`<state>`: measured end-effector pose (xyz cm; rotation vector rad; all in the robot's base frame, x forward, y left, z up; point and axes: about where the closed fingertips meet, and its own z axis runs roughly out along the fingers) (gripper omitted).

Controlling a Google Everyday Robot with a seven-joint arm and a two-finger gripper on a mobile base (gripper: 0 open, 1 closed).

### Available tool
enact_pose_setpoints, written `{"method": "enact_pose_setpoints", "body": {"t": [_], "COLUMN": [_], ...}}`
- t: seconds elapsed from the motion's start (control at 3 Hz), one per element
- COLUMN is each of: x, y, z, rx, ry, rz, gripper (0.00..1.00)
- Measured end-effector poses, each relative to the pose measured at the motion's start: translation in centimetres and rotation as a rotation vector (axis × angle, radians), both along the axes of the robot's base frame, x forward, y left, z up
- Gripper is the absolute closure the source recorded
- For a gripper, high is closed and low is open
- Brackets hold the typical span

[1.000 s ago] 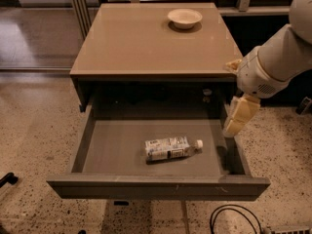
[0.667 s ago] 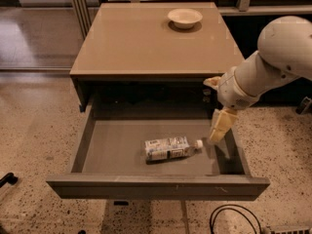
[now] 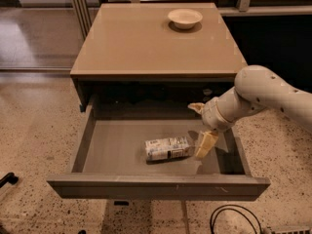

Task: Pick blue plastic bottle from top drawer and place on counter

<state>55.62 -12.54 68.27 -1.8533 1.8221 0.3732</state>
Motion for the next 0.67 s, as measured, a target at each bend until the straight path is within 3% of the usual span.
{"method": "enact_pose_setpoints", "body": {"t": [0.67], "x": [-0.7], "y": [3.7], "z": [-5.9], "rx": [0.041], "ry": [0.017], "rz": [-0.008], "gripper": [0.00]}}
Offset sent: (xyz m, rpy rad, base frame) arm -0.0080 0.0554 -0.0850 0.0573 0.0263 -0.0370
